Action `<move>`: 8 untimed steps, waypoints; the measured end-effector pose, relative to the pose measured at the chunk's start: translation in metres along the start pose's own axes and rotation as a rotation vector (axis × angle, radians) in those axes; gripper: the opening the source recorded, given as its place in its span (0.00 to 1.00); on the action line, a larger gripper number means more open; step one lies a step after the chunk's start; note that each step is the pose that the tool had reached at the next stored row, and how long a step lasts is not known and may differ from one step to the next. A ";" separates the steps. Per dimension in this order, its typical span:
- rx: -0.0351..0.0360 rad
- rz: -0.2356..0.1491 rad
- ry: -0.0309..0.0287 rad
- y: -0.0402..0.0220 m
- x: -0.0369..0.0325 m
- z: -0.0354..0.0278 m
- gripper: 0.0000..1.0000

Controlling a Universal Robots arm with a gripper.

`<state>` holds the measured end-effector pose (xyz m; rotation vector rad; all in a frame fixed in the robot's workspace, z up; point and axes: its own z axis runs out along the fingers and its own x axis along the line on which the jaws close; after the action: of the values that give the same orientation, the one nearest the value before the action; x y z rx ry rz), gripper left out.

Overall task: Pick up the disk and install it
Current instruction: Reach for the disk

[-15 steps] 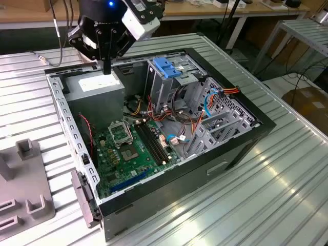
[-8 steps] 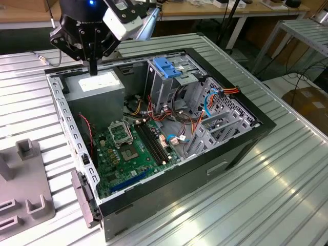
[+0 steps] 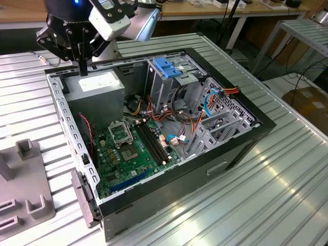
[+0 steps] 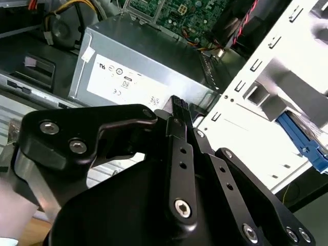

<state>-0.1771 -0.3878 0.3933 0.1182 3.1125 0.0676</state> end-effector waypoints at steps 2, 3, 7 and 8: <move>0.0000 0.000 0.0000 0.0009 0.0095 -0.0002 0.10; 0.0000 0.000 0.0000 0.0011 0.0116 -0.0002 0.10; 0.0000 0.000 0.0000 0.0023 0.0232 -0.0005 0.10; 0.0000 0.000 0.0000 0.0024 0.0255 -0.0005 0.10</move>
<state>-0.2024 -0.3835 0.3933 0.1178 3.1125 0.0677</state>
